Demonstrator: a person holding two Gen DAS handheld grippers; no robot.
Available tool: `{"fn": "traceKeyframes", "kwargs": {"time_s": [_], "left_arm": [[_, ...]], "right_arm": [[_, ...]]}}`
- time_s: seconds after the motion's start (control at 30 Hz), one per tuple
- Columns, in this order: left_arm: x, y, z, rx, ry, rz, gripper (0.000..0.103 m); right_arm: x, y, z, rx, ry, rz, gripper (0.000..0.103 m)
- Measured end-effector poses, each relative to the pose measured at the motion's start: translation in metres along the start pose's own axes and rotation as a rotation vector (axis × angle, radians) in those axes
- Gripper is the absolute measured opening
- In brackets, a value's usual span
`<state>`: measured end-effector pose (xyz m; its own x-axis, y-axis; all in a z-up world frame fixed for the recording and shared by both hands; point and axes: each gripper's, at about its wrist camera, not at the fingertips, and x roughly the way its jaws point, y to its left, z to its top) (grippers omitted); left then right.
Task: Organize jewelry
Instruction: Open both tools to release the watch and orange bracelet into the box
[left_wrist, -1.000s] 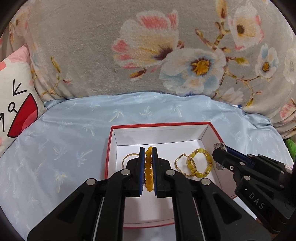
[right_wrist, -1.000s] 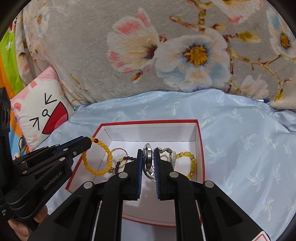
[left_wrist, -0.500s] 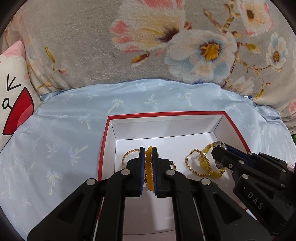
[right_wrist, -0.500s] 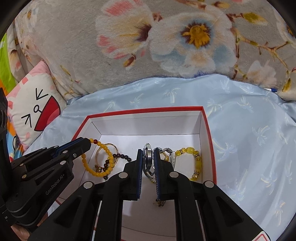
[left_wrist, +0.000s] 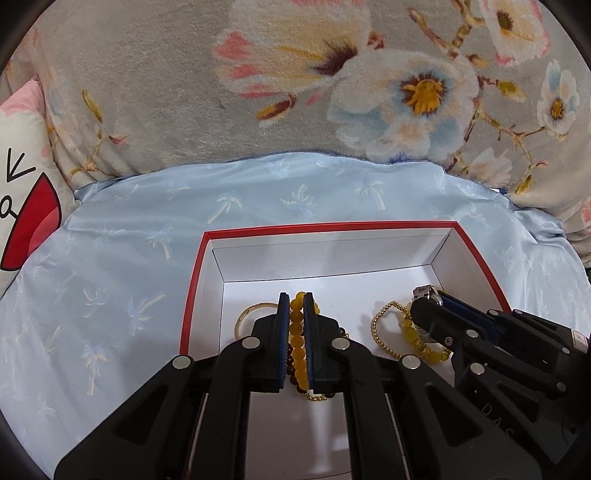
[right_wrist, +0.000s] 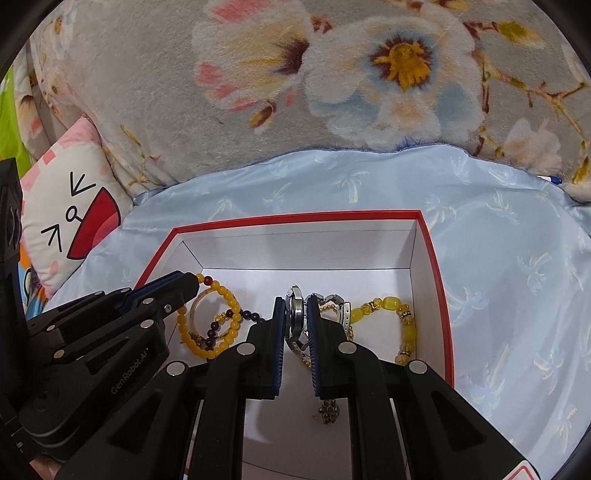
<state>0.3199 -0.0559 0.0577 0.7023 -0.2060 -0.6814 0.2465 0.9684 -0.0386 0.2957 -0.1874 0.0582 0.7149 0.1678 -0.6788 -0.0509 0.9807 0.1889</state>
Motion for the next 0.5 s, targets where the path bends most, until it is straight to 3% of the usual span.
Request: {"fn": "traceKeyframes", "kwargs": {"time_s": [0.2,0.23,0.33,0.4,0.5], "left_arm": [[0.010,0.001,0.006,-0.022,0.014,0.000,0.008],[0.010,0.002,0.006,-0.027,0.012,0.005,0.008],[0.007,0.004,0.005,-0.031,-0.001,0.027,0.027],[0.001,0.006,0.003,-0.036,-0.019,0.030,0.040],[-0.006,0.005,0.002,-0.033,-0.026,0.034,0.041]], "right_arm": [[0.006,0.000,0.005,-0.008,-0.004,-0.017,0.012],[0.004,0.000,0.006,-0.011,-0.017,-0.033,0.016],[-0.005,0.000,0.006,-0.024,-0.052,-0.069,0.038],[-0.013,-0.003,0.004,-0.018,-0.067,-0.070,0.041],[-0.022,-0.003,0.001,-0.015,-0.073,-0.069,0.041]]}}
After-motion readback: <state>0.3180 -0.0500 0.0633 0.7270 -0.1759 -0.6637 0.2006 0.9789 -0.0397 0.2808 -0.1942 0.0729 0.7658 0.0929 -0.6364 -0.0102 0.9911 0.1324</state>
